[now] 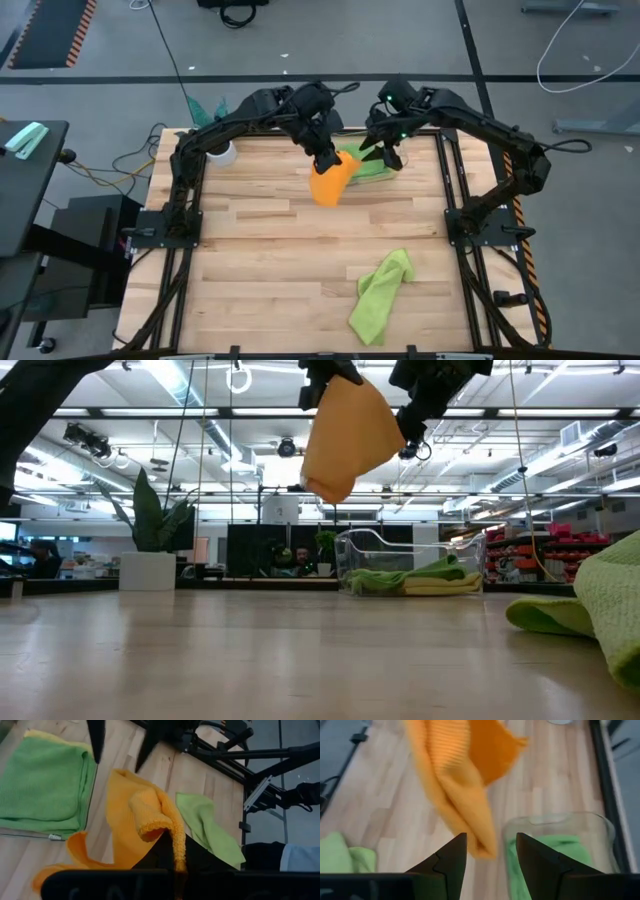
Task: Fold microfiber towels
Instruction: Stack the orange towel on top of the green towel in the transparent bin
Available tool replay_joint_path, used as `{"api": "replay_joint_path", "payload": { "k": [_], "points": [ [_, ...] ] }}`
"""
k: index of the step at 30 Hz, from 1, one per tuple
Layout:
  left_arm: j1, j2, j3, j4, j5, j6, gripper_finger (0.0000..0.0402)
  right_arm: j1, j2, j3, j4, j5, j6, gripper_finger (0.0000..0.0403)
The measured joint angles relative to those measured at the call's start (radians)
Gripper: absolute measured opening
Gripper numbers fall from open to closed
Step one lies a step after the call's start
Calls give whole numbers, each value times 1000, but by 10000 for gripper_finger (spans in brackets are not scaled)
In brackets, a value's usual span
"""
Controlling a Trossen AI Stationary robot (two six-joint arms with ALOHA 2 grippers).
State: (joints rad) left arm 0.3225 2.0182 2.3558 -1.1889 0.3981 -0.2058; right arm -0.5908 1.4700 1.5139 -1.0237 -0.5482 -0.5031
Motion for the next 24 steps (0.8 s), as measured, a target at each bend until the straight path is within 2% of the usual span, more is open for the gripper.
{"api": "replay_joint_path", "payload": {
  "k": [14,24],
  "points": [
    [-2,0,0,-21,1,-1,9,95,0,0,-23,-2,13,178],
    [-13,0,0,-21,14,-12,9,93,21,1,-4,4,17,178]
  ]
}}
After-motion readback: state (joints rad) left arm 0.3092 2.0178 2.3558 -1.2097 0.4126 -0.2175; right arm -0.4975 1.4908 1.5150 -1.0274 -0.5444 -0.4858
